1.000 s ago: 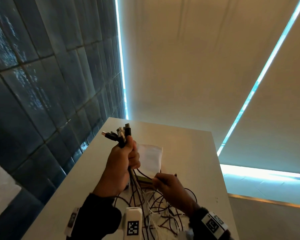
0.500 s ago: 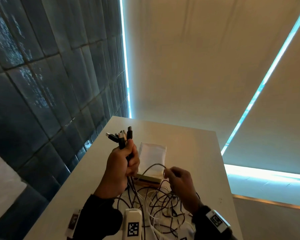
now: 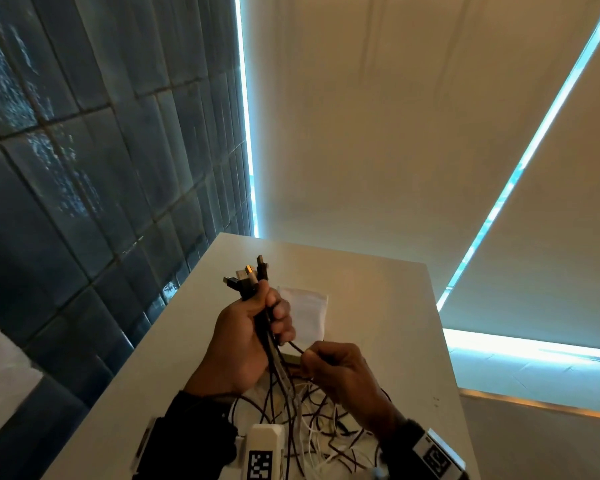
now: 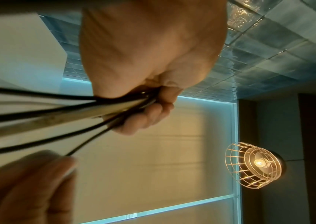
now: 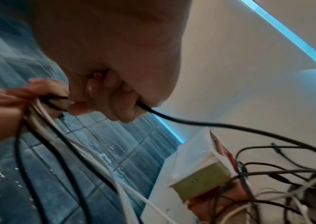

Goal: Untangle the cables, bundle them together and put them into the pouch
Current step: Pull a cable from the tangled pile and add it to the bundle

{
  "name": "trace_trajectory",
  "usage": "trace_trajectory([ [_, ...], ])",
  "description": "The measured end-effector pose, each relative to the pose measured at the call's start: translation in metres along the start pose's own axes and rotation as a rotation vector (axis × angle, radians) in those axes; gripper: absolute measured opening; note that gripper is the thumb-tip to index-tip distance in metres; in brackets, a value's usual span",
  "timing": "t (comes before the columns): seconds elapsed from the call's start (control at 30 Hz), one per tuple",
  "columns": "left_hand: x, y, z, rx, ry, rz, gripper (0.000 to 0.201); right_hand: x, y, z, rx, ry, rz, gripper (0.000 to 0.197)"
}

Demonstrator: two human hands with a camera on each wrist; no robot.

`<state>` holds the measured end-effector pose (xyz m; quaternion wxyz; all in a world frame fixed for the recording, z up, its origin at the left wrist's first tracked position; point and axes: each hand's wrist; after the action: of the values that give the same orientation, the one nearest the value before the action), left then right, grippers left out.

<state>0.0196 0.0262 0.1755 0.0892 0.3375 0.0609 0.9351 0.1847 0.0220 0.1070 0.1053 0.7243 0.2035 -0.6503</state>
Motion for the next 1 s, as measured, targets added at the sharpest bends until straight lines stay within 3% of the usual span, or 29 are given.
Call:
trace_trajectory([
  [0.23,0.003,-0.001,0.0,-0.037,-0.12,0.102,0.03,0.045,-0.002,-0.006,0.016,0.093,0.075,0.026],
  [0.73,0.015,0.01,-0.001,0.036,-0.215,0.188,0.036,0.11,0.006,-0.015,0.045,0.363,0.255,0.037],
  [0.9,0.009,0.011,-0.004,0.053,-0.214,0.17,0.035,0.104,0.005,-0.019,0.165,0.346,0.397,0.031],
  [1.0,0.006,0.009,-0.004,0.075,-0.249,0.157,0.036,0.072,-0.005,-0.015,0.32,0.134,0.409,0.028],
])
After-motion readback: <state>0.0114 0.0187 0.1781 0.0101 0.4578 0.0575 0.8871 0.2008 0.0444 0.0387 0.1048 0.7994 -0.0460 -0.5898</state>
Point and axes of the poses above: each hand's wrist, its own y-axis away from the middle knuckle, its own z-axis out of the palm, x = y × z, and after that the axes turned 7 degrees about y, right-handed
